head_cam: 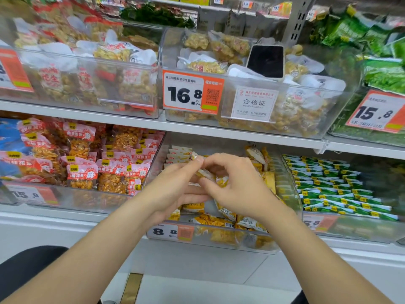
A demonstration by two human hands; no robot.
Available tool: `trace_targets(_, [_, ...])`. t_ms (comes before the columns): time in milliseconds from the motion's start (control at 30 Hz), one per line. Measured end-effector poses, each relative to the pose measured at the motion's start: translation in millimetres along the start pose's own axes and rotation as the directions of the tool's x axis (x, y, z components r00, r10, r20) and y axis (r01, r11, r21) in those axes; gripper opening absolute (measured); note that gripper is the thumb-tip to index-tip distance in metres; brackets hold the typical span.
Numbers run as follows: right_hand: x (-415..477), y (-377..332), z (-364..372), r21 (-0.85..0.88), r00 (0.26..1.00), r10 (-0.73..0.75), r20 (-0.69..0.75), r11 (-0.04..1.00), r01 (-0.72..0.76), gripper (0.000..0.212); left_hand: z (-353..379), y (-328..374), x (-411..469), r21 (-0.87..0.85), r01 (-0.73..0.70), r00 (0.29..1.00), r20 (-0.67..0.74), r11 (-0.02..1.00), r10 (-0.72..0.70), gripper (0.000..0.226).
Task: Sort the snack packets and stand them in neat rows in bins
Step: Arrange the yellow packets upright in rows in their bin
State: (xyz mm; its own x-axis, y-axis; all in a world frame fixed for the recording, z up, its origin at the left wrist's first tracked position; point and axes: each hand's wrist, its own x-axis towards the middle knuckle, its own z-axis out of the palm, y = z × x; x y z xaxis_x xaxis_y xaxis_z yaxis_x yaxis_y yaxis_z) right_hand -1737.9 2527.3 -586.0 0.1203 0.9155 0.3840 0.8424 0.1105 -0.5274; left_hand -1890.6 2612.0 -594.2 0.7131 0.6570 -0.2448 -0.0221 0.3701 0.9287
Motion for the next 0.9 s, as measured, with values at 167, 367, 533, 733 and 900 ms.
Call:
trace_targets(167, [-1,1,-3,0.341,0.980,0.198,-0.026,0.923,-0.177,0.026,-1,1,-3,0.022,-0.038,0.997,-0.060,0.999,0.039,0.036])
trace_targets(367, [-8,4,3,0.396,0.897,0.426,-0.113,0.848,-0.353,0.017,-9,-4,-10,0.469,-0.122,0.989,0.127,0.875,0.070,0.018])
trace_targets(533, [-14,-3,-2,0.533,0.911,0.413,0.015,0.767,-0.356,0.010,-6,-12,-12,0.464,-0.158,0.985,0.136,0.872,0.107,0.020])
trace_targets(733, [-11,1,-10,0.583,0.871,0.438,0.224,0.656,-0.479,0.032,-7,-2,-13,0.400,-0.235,0.972,0.071,0.886,0.226,0.019])
trace_targets(900, [-10,5,-9,0.527,0.915,0.393,0.093,0.760,-0.380,0.033,-7,-1,-16,0.402,-0.250,0.968,0.092,0.881,0.233,0.031])
